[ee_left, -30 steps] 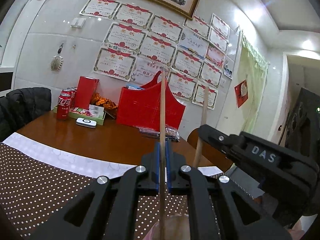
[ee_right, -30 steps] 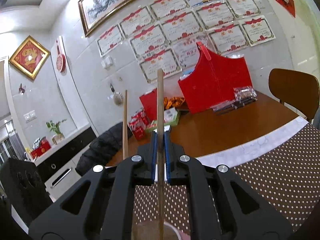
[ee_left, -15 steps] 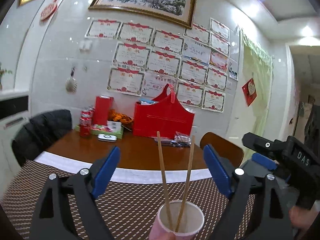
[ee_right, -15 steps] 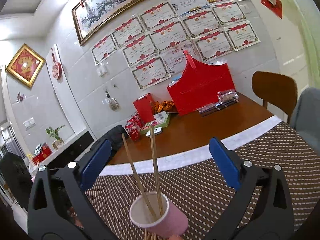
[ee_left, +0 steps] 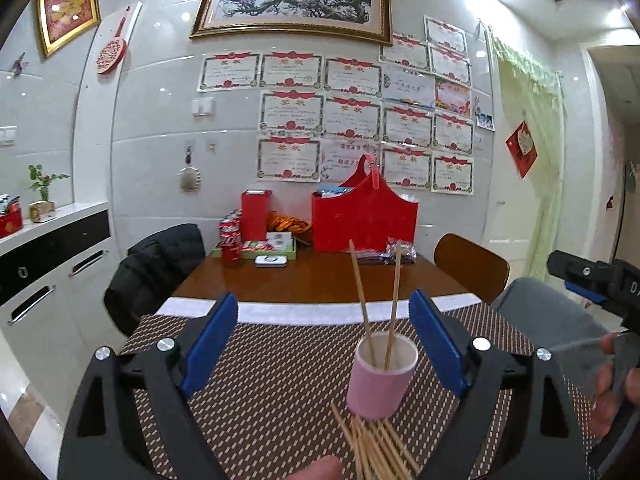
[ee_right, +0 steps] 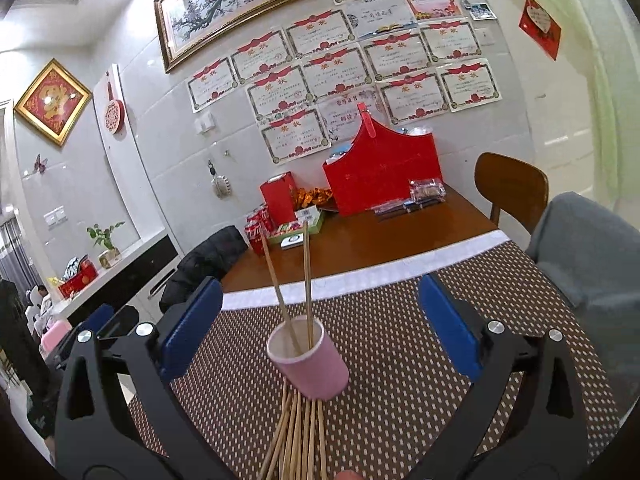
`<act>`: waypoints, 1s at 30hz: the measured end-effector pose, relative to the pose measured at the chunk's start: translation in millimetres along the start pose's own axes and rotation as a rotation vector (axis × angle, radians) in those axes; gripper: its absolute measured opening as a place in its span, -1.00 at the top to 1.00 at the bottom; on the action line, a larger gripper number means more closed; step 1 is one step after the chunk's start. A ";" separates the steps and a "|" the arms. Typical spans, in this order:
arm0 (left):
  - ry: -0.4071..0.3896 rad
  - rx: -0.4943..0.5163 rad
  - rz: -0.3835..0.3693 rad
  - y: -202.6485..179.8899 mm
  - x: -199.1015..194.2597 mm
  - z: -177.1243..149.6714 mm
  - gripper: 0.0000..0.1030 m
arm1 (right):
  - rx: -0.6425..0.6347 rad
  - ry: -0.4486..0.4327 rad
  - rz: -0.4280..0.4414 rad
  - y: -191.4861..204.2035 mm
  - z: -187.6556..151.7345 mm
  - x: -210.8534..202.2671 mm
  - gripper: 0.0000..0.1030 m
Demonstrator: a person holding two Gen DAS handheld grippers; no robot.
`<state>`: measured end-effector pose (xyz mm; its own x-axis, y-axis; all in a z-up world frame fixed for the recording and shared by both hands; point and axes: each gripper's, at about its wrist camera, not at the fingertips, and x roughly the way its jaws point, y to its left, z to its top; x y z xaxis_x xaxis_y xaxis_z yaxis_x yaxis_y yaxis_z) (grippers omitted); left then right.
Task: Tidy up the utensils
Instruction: 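Move the right tool back to the pile and grasp a chopstick while the left tool grasps another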
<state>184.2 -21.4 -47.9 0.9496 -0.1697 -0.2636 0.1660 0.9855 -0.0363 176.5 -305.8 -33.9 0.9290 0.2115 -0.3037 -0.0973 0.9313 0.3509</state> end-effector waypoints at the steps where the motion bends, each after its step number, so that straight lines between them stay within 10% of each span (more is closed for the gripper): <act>1: 0.008 0.001 0.003 0.0 -2.8 -0.4 -0.67 | 0.002 0.008 -0.002 0.1 -2.9 -5.1 -0.88; 30: 0.500 0.057 -0.029 10.7 25.9 -152.3 -0.67 | -0.048 0.313 -0.064 -12.8 -98.8 4.9 -0.88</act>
<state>170.0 -13.8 -201.9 0.7031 -0.1584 -0.6932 0.2181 0.9759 -0.0018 147.1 -287.5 -127.3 0.7794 0.2263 -0.5843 -0.0663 0.9571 0.2822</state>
